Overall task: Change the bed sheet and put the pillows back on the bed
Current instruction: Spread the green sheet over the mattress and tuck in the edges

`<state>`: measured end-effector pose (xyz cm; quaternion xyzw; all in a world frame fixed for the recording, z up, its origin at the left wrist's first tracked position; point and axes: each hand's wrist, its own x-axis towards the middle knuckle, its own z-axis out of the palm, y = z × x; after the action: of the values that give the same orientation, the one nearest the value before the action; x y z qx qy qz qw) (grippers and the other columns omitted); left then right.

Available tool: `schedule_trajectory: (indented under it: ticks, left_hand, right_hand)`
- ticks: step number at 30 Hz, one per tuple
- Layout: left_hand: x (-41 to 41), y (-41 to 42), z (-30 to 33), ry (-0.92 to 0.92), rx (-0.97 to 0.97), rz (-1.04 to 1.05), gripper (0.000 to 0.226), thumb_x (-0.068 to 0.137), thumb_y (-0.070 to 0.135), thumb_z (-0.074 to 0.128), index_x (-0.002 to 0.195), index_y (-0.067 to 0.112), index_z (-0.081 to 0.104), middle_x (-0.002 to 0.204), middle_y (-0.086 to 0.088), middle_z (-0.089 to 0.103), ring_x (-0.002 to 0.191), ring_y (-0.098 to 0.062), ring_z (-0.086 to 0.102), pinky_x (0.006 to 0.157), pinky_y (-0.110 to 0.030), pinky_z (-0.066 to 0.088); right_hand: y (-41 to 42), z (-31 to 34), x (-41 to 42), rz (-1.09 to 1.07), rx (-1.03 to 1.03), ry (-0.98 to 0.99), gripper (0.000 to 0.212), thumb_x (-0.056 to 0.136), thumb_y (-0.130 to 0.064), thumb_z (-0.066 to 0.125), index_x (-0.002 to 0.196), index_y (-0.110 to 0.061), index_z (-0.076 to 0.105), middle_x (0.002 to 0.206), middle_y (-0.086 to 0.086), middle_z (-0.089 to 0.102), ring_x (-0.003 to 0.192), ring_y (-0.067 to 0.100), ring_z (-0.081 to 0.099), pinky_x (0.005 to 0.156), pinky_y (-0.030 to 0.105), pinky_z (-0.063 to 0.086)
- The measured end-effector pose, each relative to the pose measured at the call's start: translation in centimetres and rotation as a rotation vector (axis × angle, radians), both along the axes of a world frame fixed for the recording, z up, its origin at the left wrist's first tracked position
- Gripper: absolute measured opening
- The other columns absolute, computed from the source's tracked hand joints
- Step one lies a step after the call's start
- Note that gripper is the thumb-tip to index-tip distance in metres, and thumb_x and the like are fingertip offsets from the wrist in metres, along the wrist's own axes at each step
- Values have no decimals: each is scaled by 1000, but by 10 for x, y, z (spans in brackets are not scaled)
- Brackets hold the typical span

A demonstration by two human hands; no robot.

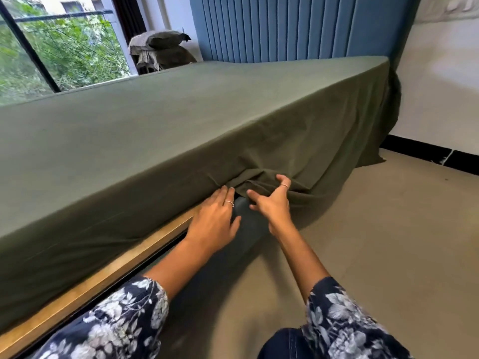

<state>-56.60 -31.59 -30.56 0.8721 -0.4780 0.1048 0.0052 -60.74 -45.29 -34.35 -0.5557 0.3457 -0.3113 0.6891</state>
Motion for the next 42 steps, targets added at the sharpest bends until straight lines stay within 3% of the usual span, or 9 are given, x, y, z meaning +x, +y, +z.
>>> schedule_trajectory:
  ticks: [5,9,15,22,27,30,34,37,42]
  left_hand:
    - [-5,-8,0,21,-45,36,72,97,39,44,153,6,13,159,-11,20,146,-20,20,118,-27,13]
    - [-5,-9,7,35,-38,50,65,96,32,51,149,3,27,153,-15,33,142,-26,32,117,-29,19]
    - [1,-5,6,1,-32,34,62,89,32,63,138,-1,46,138,-17,52,128,-30,51,109,-32,29]
    - [5,-14,11,-97,20,39,68,77,45,63,126,-2,60,121,-15,65,105,-24,67,88,-30,52]
    - [5,-29,8,-100,69,90,75,63,33,80,123,-6,60,112,-20,68,91,-27,71,78,-32,57]
    - [8,-33,5,-16,4,50,77,69,26,71,133,-10,48,126,-28,58,111,-37,62,96,-40,49]
    - [19,-12,-8,34,-41,-12,77,84,48,42,144,-1,37,142,-22,46,129,-33,49,111,-35,29]
    - [33,-1,-10,61,-72,-69,77,87,55,41,148,9,33,148,-13,43,133,-25,45,113,-20,19]
    - [38,-9,-14,26,-165,0,69,91,62,35,141,16,48,134,-2,59,109,-20,65,88,-30,52]
  right_hand:
    - [2,-4,13,-215,-297,67,32,77,-10,71,96,-24,50,95,17,62,87,31,62,83,43,50]
    - [1,15,15,-133,-433,-172,11,87,-2,54,94,-8,58,99,8,57,87,20,61,86,34,52]
    - [-17,-19,-3,143,-1054,20,47,89,-25,42,130,-5,56,136,13,53,126,22,47,109,19,25]
    - [-23,-15,-1,96,-1523,363,53,82,-24,39,125,-1,59,126,17,61,115,28,58,101,40,44]
    - [-8,8,13,127,-1481,634,55,82,-26,30,118,-2,65,119,17,63,112,29,59,89,41,49]
    - [3,25,25,143,-1311,662,52,84,-20,27,105,2,69,111,20,66,111,32,60,86,38,53]
    - [-6,8,8,219,-1270,442,57,74,-18,32,116,6,63,120,24,62,117,35,58,94,37,50]
    - [-31,-8,-4,237,-1297,185,58,77,-15,35,127,6,56,131,23,56,127,33,50,111,28,29]
    - [-48,-6,12,218,-1343,118,49,82,-13,38,123,4,60,129,18,58,127,27,49,111,36,32]
